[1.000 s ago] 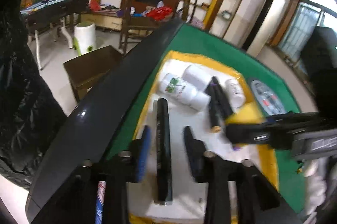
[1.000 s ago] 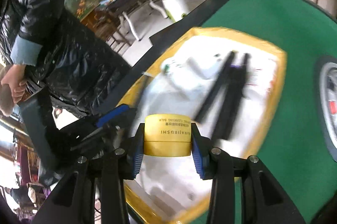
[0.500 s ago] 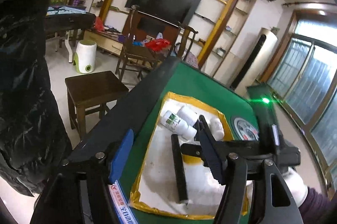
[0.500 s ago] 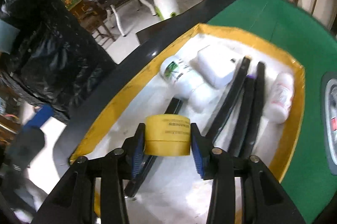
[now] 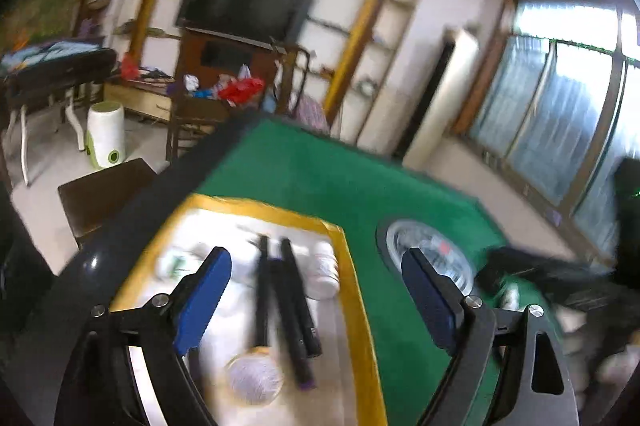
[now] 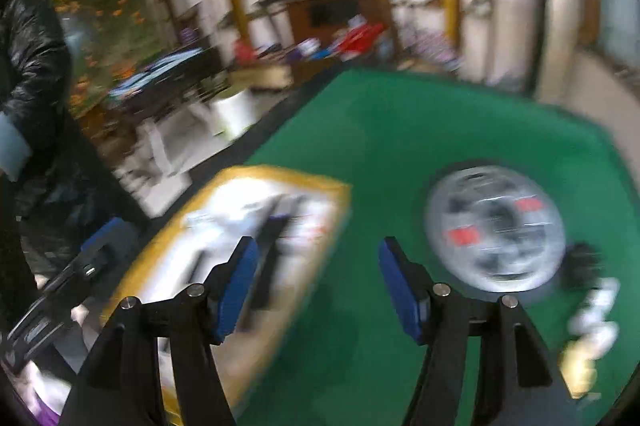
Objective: Organize rigid objects
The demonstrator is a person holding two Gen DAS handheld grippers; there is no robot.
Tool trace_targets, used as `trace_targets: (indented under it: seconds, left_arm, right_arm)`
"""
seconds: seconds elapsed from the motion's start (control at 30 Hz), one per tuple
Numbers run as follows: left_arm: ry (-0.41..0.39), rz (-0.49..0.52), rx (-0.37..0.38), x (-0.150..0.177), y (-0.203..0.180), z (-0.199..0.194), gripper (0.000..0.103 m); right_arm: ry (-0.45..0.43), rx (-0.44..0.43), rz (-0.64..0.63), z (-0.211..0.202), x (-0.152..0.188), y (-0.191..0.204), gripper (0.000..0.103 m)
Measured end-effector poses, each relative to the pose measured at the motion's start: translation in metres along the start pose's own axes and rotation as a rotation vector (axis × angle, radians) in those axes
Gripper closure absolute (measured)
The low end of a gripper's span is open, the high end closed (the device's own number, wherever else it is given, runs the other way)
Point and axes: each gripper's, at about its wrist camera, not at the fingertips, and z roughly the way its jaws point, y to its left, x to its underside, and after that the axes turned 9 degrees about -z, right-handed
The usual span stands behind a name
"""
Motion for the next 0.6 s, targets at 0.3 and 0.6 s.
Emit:
trace_targets:
  seconds: [0.3, 0.6]
  left_arm:
    - [0.206, 0.12, -0.097, 0.024, -0.038, 0.058, 0.013]
    - [0.191, 0.197, -0.051, 0.056, -0.073, 0.039, 0.013]
  right_arm:
    - [-0.008, 0.171, 0.22, -0.049, 0.045, -0.127, 0.035]
    - [-0.12, 0.128, 0.319, -0.085, 0.078, -0.187, 0.035]
